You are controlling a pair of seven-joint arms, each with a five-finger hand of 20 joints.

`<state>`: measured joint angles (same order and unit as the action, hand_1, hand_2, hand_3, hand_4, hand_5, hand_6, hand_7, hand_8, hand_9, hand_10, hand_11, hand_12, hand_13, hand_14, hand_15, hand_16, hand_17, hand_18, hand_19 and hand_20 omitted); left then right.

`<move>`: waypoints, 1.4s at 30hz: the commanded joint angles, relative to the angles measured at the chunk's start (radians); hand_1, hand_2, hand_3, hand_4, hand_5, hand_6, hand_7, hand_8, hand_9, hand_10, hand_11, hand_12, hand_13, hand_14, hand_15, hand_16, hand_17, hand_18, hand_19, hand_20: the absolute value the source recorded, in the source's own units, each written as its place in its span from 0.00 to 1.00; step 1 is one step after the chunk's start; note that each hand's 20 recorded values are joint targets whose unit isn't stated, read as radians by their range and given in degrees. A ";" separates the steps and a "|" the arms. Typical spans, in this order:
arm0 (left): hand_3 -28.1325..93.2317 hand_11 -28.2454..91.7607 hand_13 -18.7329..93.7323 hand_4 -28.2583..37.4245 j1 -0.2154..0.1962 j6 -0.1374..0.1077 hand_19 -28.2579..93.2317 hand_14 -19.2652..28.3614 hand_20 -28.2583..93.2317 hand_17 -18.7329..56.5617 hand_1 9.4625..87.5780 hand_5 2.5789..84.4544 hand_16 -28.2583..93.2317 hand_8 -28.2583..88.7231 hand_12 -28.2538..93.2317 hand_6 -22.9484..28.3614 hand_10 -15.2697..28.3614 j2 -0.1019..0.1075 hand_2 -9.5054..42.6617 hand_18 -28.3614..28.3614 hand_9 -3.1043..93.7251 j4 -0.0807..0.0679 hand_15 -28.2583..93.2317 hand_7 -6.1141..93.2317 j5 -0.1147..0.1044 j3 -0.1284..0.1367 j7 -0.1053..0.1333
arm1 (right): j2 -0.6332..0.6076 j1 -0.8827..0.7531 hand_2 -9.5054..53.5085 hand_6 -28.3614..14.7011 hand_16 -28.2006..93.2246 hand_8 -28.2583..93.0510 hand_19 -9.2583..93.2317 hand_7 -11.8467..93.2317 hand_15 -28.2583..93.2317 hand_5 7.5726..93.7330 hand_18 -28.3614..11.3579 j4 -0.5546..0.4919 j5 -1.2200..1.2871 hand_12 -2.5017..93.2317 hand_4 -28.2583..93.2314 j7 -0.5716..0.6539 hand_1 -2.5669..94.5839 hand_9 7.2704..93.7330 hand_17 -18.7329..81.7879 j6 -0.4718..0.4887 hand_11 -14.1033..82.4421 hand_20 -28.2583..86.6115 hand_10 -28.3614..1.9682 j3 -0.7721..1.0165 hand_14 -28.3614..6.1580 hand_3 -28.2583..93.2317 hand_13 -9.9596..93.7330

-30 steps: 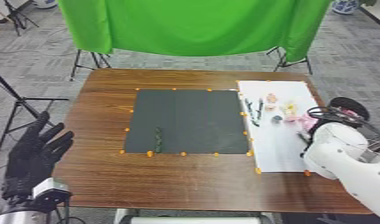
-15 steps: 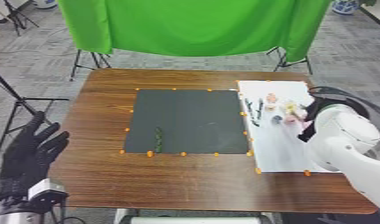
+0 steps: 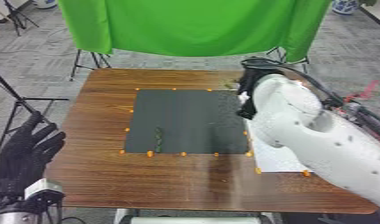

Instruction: Arrange flowers

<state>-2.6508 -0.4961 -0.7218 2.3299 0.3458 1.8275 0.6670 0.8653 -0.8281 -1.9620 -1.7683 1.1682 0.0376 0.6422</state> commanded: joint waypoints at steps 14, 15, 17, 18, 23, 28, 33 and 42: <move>0.75 0.43 0.33 0.11 0.208 0.097 0.63 0.94 0.27 0.13 0.26 0.35 0.14 0.17 0.32 0.56 0.75 -0.111 0.31 0.95 0.32 -0.033 0.66 0.15 0.141 -0.037 -0.235 | 0.315 -0.006 0.00 0.53 0.38 0.34 1.00 0.25 0.58 0.89 0.56 0.236 0.035 0.29 0.00 0.065 0.68 1.00 0.89 0.022 0.37 0.17 0.59 -0.170 0.64 0.82 1.00; 0.75 0.43 0.33 0.11 0.231 0.117 0.63 0.94 0.27 0.13 0.26 0.35 0.14 0.17 0.32 0.56 0.75 -0.140 0.31 0.95 0.32 -0.039 0.66 0.15 0.171 -0.040 -0.264 | 0.318 -0.009 0.00 0.53 0.38 0.34 1.00 0.25 0.58 0.89 0.56 0.244 0.034 0.29 0.00 0.070 0.68 1.00 0.89 0.026 0.37 0.17 0.59 -0.170 0.64 0.82 1.00; 0.75 0.43 0.33 0.11 0.234 0.119 0.63 0.94 0.27 0.13 0.26 0.35 0.14 0.17 0.32 0.56 0.75 -0.140 0.31 0.95 0.32 -0.040 0.66 0.15 0.173 -0.046 -0.270 | 0.331 -0.008 0.00 0.53 0.38 0.34 1.00 0.25 0.58 0.89 0.56 0.265 0.040 0.28 0.00 0.076 0.68 1.00 0.89 0.021 0.37 0.17 0.59 -0.180 0.64 0.82 1.00; 0.75 0.43 0.33 0.11 0.243 0.121 0.63 0.94 0.27 0.13 0.26 0.35 0.14 0.17 0.32 0.56 0.75 -0.144 0.31 0.95 0.32 -0.043 0.66 0.15 0.174 -0.051 -0.272 | 0.335 -0.004 0.00 0.53 0.38 0.34 1.00 0.25 0.58 0.89 0.56 0.275 0.041 0.28 0.00 0.079 0.68 1.00 0.89 0.019 0.37 0.18 0.60 -0.188 0.64 0.82 1.00; 0.76 0.43 0.33 0.11 0.257 0.125 0.63 0.94 0.27 0.13 0.26 0.35 0.14 0.17 0.32 0.56 0.75 -0.145 0.31 0.95 0.32 -0.048 0.66 0.15 0.177 -0.062 -0.273 | 0.358 -0.017 0.00 0.53 0.38 0.34 1.00 0.25 0.58 0.88 0.55 0.291 0.032 0.28 0.00 0.075 0.68 1.00 0.89 0.027 0.37 0.19 0.59 -0.191 0.64 0.82 1.00; 0.76 0.43 0.33 0.11 0.284 0.133 0.63 0.94 0.27 0.13 0.26 0.35 0.14 0.17 0.33 0.56 0.75 -0.151 0.31 0.95 0.32 -0.057 0.66 0.15 0.185 -0.079 -0.282 | 0.375 0.005 0.00 0.53 0.38 0.34 1.00 0.25 0.58 0.88 0.55 0.302 0.037 0.28 0.01 0.063 0.68 1.00 0.89 0.018 0.38 0.20 0.60 -0.219 0.64 0.82 1.00; 0.76 0.43 0.33 0.11 0.308 0.139 0.63 0.94 0.28 0.13 0.26 0.35 0.14 0.17 0.32 0.56 0.75 -0.149 0.31 0.95 0.32 -0.065 0.66 0.15 0.189 -0.093 -0.285 | 0.397 0.006 0.00 0.53 0.38 0.33 1.00 0.25 0.58 0.88 0.55 0.314 0.028 0.28 0.01 0.053 0.68 1.00 0.89 0.032 0.37 0.20 0.60 -0.227 0.64 0.81 1.00; 0.76 0.43 0.33 0.12 0.340 0.158 0.63 0.94 0.28 0.13 0.27 0.35 0.14 0.17 0.32 0.57 0.75 -0.161 0.31 0.95 0.32 -0.076 0.66 0.15 0.207 -0.103 -0.310 | 0.410 0.019 0.00 0.53 0.38 0.33 1.00 0.25 0.58 0.88 0.56 0.332 0.025 0.27 0.01 0.048 0.68 1.00 0.89 0.021 0.37 0.20 0.60 -0.248 0.64 0.81 1.00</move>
<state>-2.3283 -0.3622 -0.8652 2.2605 0.5334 1.7283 0.3827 1.2573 -0.8242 -1.6338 -1.7283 1.2211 0.0667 0.4030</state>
